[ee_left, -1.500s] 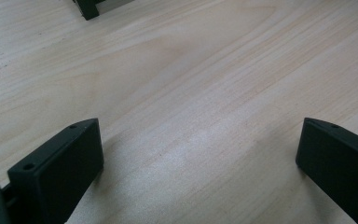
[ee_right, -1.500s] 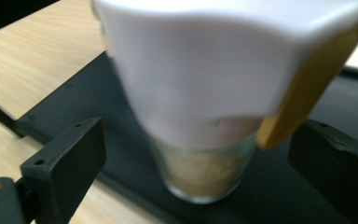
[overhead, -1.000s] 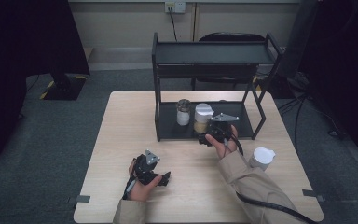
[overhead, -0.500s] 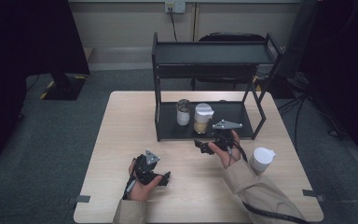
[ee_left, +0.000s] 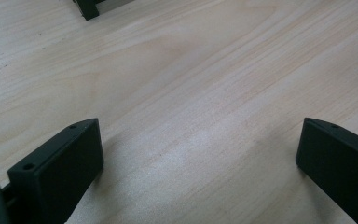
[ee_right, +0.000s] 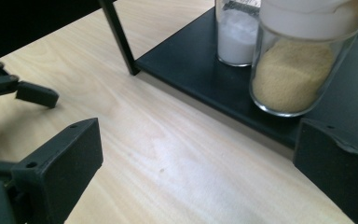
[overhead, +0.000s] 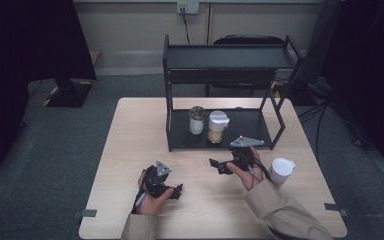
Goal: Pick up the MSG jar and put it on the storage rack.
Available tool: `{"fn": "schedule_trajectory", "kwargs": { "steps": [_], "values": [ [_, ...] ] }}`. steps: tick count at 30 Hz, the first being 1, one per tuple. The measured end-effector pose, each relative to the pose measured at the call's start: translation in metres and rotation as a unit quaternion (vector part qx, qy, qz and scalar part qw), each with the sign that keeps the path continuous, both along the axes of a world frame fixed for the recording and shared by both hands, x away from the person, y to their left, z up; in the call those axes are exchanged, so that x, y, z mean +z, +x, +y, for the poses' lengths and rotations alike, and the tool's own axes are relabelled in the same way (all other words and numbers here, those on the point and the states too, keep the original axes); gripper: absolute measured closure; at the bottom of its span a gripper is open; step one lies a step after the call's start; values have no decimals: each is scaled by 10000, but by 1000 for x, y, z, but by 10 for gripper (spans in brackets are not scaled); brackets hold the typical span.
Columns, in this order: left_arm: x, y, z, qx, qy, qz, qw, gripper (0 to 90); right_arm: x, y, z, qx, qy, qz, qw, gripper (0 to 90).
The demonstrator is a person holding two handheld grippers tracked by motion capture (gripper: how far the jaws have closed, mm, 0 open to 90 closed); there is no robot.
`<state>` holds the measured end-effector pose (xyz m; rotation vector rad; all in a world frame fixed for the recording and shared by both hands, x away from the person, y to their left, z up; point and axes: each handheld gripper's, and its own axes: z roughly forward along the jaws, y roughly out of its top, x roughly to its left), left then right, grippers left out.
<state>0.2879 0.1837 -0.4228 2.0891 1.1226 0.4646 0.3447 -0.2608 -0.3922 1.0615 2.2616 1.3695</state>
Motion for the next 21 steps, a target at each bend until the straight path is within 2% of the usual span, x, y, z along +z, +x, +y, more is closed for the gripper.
{"fn": "schedule_trajectory", "kwargs": {
  "steps": [8,16,21],
  "values": [
    [0,0,0,-1,0,0,10000,0,-3,-13,-9,170,51,-50,9998,3],
    [0,0,0,-1,0,0,10000,0,-8,-20,-20,321,174,56,9993,3],
    [0,0,0,0,0,0,10000,0,-8,-22,-24,394,134,54,9991,2]
  ]
}}
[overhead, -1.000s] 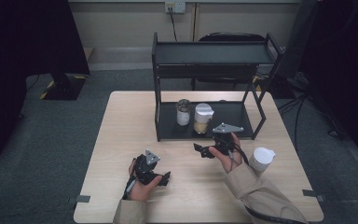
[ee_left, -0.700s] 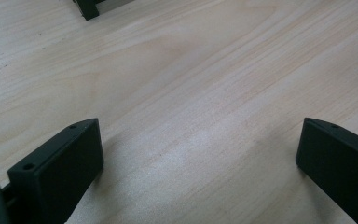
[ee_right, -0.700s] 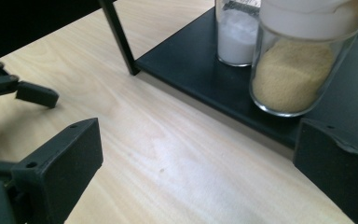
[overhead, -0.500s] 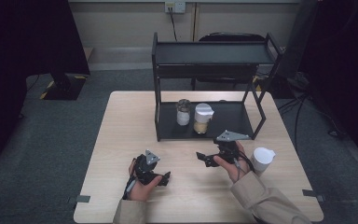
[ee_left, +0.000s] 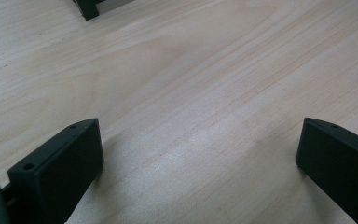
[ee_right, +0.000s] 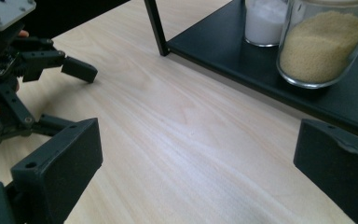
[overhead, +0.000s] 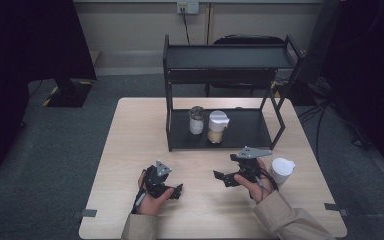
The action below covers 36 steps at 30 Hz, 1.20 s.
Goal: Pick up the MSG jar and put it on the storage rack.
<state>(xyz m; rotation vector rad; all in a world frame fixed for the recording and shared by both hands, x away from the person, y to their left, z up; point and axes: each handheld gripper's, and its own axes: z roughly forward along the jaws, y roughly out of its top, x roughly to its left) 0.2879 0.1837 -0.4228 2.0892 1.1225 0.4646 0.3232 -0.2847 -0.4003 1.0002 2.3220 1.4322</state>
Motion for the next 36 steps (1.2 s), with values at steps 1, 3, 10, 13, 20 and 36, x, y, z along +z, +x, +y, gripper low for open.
{"fn": "schedule_trajectory", "kwargs": {
  "steps": [1,3,10,13,20,36],
  "values": [
    [0,0,0,1,0,1,10000,0,0,0,-1,11,-6,5,10000,2],
    [0,0,0,1,-1,1,10000,0,1,-1,-4,90,10,25,10000,3],
    [0,0,0,2,-2,0,10000,0,2,-5,-11,267,-52,3,9996,1],
    [0,0,0,2,-3,0,10000,0,0,-6,-14,273,-3,37,9996,3],
    [0,0,0,2,-1,1,10000,0,-2,-10,-21,382,-14,7,9993,2],
    [0,0,0,2,-2,2,10000,0,-14,-20,-32,569,-34,108,9983,2]
  ]
}}
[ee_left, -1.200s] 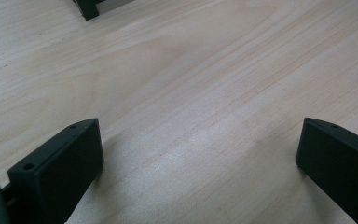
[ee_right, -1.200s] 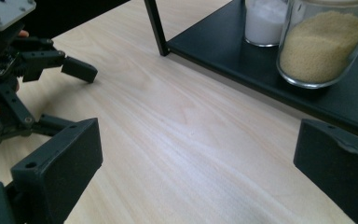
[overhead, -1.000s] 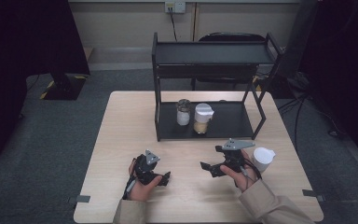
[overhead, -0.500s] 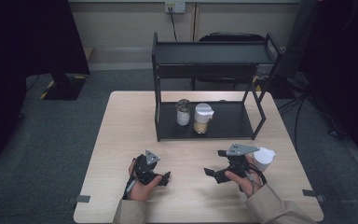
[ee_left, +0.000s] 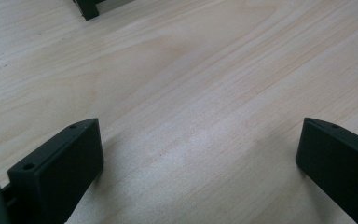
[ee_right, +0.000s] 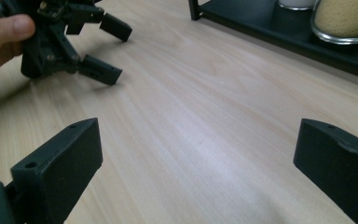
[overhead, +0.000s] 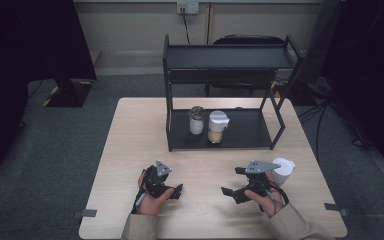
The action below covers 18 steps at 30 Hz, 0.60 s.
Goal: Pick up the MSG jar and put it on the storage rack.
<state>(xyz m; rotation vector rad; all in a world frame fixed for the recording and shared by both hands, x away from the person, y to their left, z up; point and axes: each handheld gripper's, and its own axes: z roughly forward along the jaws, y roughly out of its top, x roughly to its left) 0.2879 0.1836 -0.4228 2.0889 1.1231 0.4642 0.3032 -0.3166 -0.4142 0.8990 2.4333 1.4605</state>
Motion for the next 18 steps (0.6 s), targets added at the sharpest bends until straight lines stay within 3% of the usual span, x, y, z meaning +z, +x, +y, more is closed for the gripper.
{"fn": "schedule_trajectory", "kwargs": {
  "steps": [4,18],
  "values": [
    [0,0,0,-6,10,2,10000,0,-1,-3,-1,139,-145,-19,9998,3],
    [0,0,0,0,0,-1,10000,0,-3,-6,-11,259,-152,103,9995,3]
  ]
}}
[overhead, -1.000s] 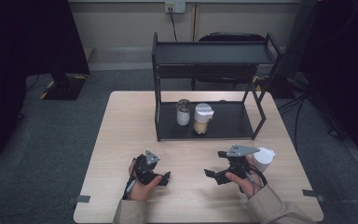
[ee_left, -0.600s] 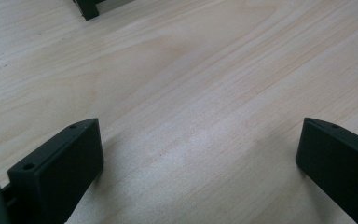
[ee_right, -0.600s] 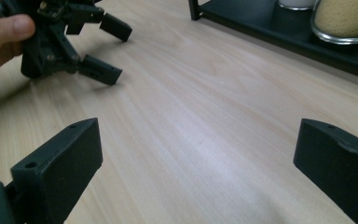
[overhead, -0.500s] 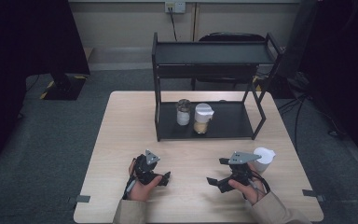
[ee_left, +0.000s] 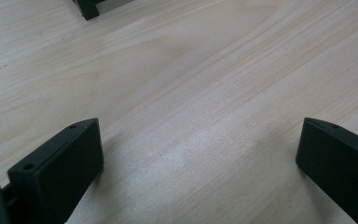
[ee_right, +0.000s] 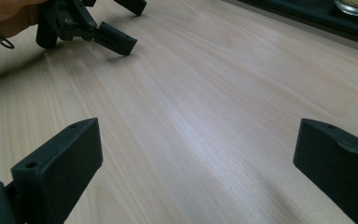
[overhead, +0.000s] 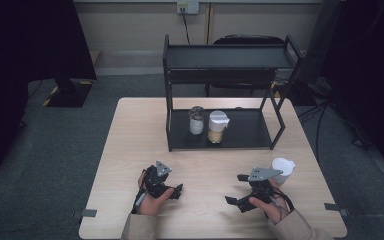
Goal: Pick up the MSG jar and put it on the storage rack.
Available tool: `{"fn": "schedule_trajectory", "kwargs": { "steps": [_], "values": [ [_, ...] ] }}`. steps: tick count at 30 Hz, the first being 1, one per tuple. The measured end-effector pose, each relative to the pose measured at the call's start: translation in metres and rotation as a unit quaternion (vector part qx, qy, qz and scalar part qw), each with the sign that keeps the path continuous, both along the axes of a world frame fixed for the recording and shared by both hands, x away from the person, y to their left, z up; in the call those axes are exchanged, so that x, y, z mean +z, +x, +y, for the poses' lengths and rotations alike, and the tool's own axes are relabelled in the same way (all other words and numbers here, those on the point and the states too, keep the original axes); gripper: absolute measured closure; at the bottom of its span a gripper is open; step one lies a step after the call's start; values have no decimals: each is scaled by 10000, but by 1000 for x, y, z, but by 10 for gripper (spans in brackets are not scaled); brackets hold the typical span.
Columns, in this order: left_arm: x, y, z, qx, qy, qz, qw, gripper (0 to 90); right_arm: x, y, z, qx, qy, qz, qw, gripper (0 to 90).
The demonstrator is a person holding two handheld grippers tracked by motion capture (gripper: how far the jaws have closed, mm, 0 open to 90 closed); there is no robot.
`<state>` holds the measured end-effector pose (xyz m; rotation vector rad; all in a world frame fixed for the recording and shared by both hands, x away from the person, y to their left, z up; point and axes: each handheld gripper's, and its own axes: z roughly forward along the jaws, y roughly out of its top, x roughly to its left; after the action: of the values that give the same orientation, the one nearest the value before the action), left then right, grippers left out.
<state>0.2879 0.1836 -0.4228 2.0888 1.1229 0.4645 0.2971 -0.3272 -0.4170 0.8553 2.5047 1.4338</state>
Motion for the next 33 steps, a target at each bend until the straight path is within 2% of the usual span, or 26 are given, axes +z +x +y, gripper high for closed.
{"fn": "schedule_trajectory", "kwargs": {
  "steps": [15,33],
  "values": [
    [0,0,0,-5,9,4,10000,0,0,3,-12,229,66,195,9995,4],
    [0,0,0,-6,10,5,10000,0,-1,1,-28,383,20,169,9991,10]
  ]
}}
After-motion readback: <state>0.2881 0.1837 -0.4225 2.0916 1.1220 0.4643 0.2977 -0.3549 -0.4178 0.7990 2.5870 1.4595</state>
